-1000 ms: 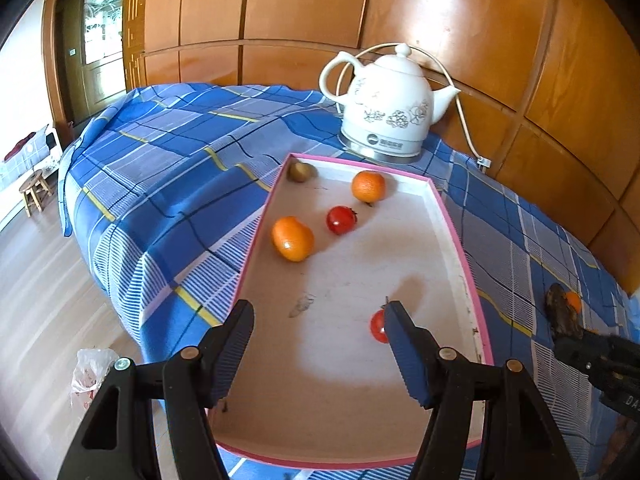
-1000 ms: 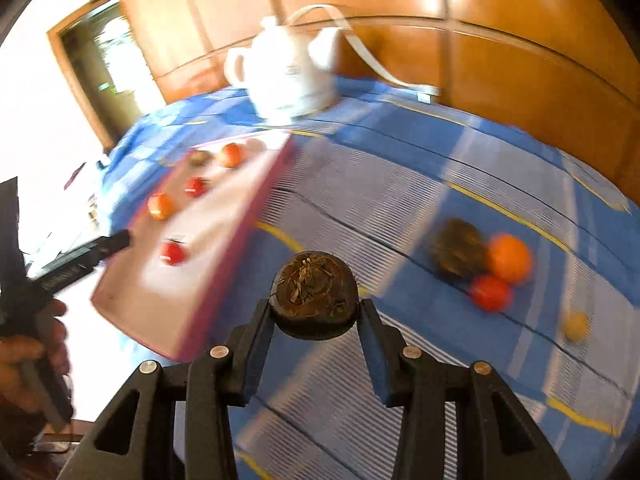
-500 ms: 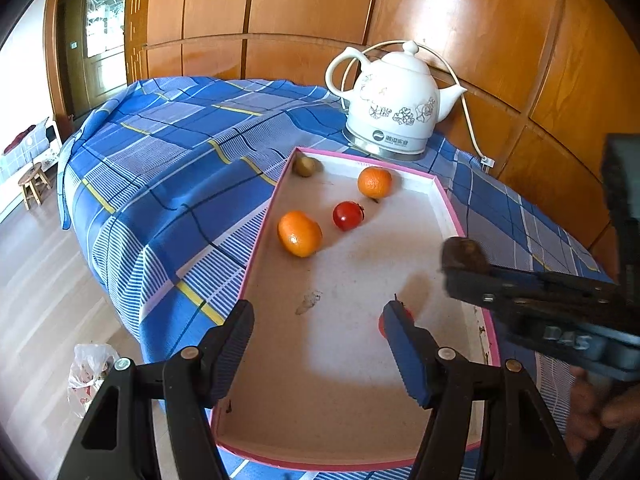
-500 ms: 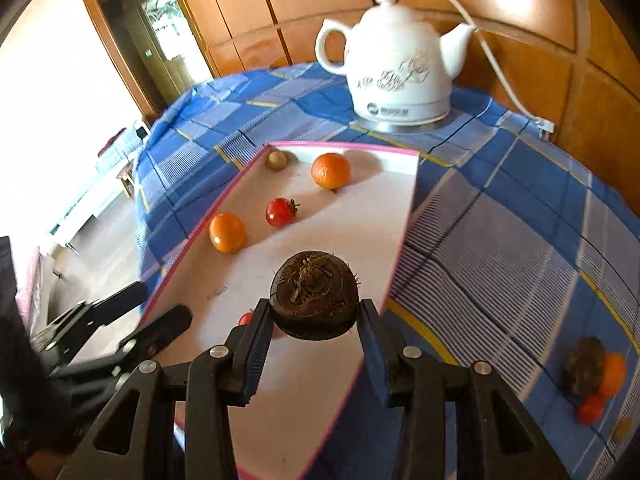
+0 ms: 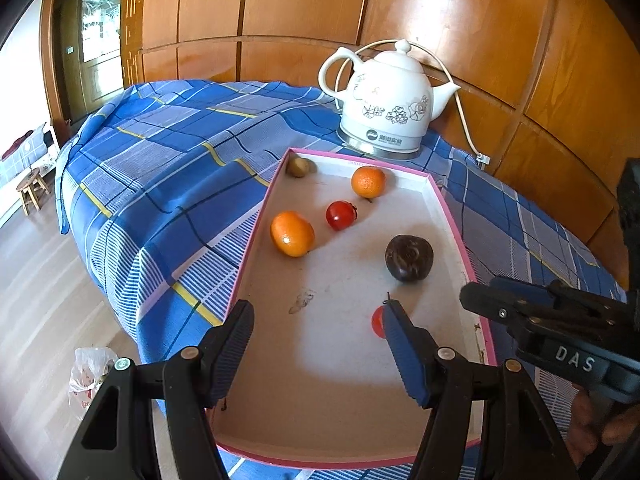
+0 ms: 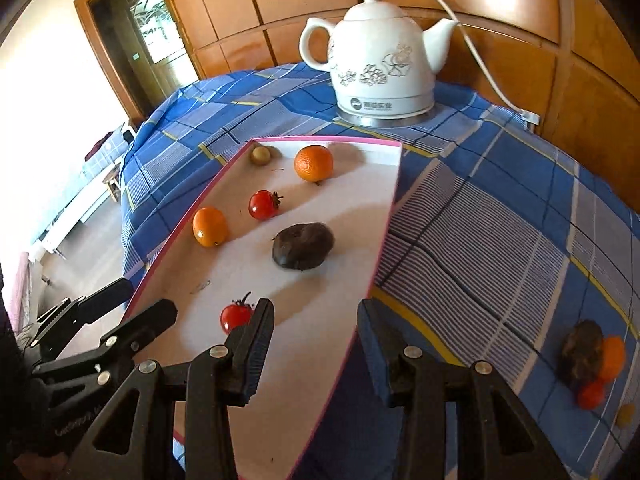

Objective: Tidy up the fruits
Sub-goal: 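Move both grippers back from the tray to the remaining fruit cluster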

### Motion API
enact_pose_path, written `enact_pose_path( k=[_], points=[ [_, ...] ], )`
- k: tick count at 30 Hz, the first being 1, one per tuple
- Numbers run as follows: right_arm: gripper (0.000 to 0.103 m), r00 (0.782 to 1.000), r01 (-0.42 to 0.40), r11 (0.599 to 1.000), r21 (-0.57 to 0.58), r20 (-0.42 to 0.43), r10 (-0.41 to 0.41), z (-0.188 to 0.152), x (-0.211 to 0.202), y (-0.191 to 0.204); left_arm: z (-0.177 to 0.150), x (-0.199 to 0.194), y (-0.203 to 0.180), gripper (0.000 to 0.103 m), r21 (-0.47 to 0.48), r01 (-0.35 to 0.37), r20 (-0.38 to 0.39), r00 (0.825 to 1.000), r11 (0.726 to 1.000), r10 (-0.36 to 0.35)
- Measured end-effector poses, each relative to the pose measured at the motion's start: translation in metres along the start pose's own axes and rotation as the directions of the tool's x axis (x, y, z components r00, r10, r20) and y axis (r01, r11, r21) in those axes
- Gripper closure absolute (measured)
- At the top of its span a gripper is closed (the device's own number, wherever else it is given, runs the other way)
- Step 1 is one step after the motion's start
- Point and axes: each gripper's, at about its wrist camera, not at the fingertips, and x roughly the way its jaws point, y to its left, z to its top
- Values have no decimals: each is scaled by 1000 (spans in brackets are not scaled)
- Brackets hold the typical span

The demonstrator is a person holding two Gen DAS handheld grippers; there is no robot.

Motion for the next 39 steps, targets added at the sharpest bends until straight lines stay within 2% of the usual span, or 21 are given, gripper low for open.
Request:
enact_pose_path(
  k=[5, 14, 21, 39],
  points=[
    [59, 999, 24, 1000, 12, 26, -24, -11, -15, -3, -1, -3, -6, 36, 19, 13, 6, 1000, 1000, -13],
    [59, 990, 115, 993, -36, 80, -112, -22, -41, -6, -3, -7, -15, 36, 47, 26, 14, 1000, 999, -27],
    [59, 984, 148, 988, -33, 103, -144, -27, -53, -12, -3, -11, -21, 36, 62, 29, 25, 999, 998, -31],
    [59, 963, 241, 970, 17, 118, -242, -43, -86, -61, -7, -14, -35, 36, 107, 41, 14, 999, 993, -43]
  ],
)
